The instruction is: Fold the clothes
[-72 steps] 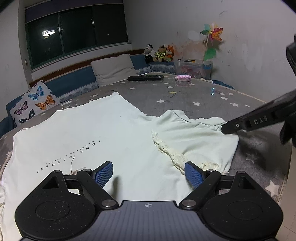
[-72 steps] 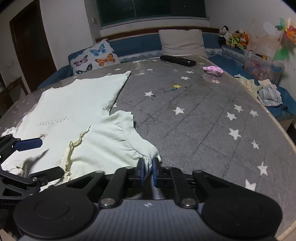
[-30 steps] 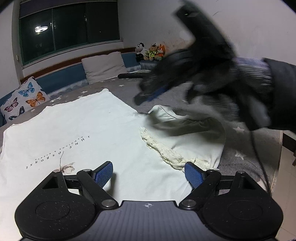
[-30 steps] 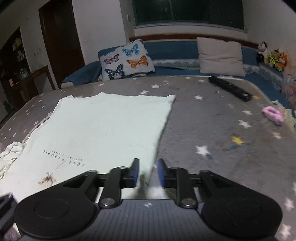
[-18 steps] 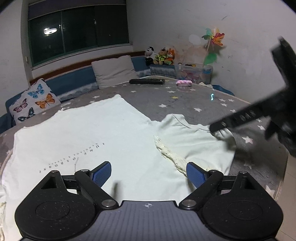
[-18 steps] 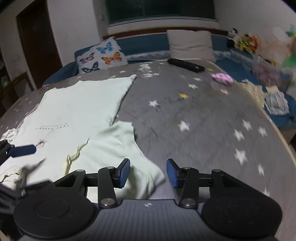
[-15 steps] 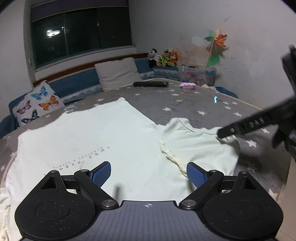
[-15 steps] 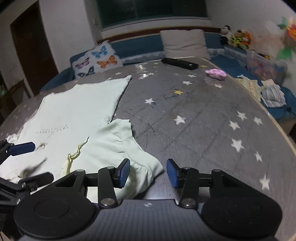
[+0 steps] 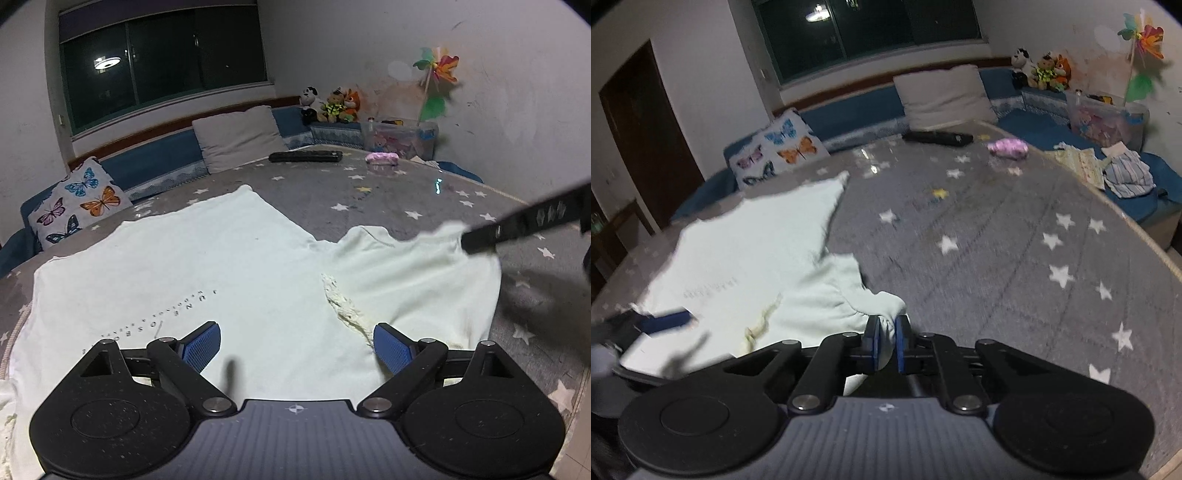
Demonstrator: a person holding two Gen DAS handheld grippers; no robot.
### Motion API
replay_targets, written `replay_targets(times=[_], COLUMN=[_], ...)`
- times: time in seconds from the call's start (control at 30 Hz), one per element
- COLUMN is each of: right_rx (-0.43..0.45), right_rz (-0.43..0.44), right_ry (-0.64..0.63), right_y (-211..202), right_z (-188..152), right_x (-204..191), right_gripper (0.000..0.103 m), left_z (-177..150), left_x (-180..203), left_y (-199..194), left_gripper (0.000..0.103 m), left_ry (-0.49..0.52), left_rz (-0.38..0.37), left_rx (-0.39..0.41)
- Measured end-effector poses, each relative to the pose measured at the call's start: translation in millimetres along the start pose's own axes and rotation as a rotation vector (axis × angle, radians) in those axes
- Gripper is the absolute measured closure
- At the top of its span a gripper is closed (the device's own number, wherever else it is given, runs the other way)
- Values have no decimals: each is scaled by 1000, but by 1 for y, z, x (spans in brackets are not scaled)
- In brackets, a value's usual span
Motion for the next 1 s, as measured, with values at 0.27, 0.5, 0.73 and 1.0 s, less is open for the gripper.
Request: replay_targets(times=[0.27,0.5,0.73,1.0], right_rx=[27,18,-45,-147], right_rz=[151,302,393,284], right_ry=[-67,-164,-177,-202], right_y=[-8,1,16,16], right_z=[20,26,15,-9], right_x=[-49,-107,-133,-100], right_gripper=[96,96,87,86], left_z=[-5,-11,-19,-14], left_x=[-2,-19,-50,-61], left_y=[2,-18,-43,-57], left_gripper=[11,11,11,11], left_ry=[-15,-51,-87,-124], left_rz=[-16,-4,69,109], left_rx=[-2,11,21,56])
Point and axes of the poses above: each gripper's, at about its wrist camera, not at the fingertips, and y roughly the way its jaws point, x to its right, z to its top, the point moved 1 cm from there along y, roughly the way its jaws point, and after that the axes turned 10 degrees about x, right-handed, at the moved point
